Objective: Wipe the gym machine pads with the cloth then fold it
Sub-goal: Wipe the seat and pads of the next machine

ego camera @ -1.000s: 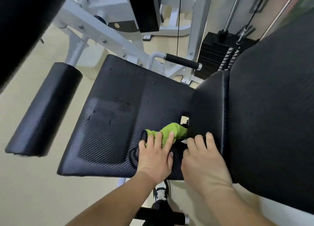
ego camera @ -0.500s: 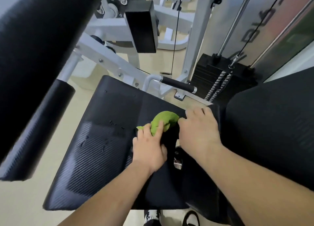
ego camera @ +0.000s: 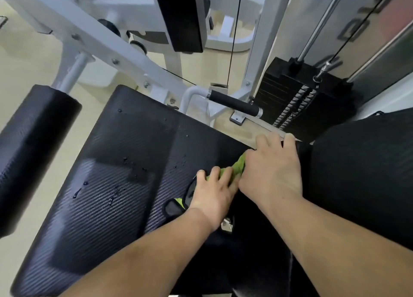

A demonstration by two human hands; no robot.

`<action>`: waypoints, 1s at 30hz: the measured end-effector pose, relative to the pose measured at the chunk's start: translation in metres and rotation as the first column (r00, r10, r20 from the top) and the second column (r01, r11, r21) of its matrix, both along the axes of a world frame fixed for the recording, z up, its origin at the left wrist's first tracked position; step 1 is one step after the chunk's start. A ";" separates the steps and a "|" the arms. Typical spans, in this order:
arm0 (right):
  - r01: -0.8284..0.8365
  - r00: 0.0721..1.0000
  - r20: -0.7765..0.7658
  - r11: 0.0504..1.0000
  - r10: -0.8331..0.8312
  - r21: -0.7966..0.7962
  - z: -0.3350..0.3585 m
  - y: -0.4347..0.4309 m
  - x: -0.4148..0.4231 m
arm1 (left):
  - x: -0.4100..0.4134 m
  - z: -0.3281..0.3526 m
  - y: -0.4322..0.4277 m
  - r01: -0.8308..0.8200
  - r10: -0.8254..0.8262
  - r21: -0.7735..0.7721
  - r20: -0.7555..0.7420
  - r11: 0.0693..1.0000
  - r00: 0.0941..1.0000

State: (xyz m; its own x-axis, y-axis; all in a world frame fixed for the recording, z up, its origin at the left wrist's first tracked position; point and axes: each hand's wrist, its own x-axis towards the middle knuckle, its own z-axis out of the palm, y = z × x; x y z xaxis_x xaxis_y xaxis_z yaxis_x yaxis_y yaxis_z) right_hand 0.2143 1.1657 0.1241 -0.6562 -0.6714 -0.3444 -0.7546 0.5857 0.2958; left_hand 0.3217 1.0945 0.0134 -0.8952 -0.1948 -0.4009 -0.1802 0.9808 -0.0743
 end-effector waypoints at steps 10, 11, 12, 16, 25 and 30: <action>0.021 0.999 0.048 1.000 -0.022 0.022 0.004 -0.004 -0.002 | -0.020 0.045 -0.147 -0.563 0.520 -0.132 -0.260 0.816 0.814; 0.018 0.999 0.046 0.999 -0.019 0.028 0.004 -0.005 -0.003 | -0.014 0.047 -0.154 -0.632 0.588 -0.128 -0.262 0.764 0.765; 0.014 0.999 0.042 0.999 -0.015 0.033 0.003 -0.005 -0.003 | -0.010 0.047 -0.150 -0.664 0.624 -0.109 -0.259 0.740 0.738; 0.005 0.999 0.036 0.998 -0.008 0.061 -0.002 -0.002 -0.002 | 0.010 0.035 -0.070 -0.635 0.610 -0.020 -0.254 0.773 0.751; -0.025 1.000 0.013 0.995 0.024 0.093 0.001 -0.002 0.002 | 0.089 0.033 -0.065 -0.335 0.310 -0.130 -0.185 0.933 0.933; -0.049 0.999 -0.014 0.992 0.051 0.117 0.001 -0.001 0.003 | 0.098 0.056 -0.121 -0.831 0.780 0.022 -0.359 0.556 0.512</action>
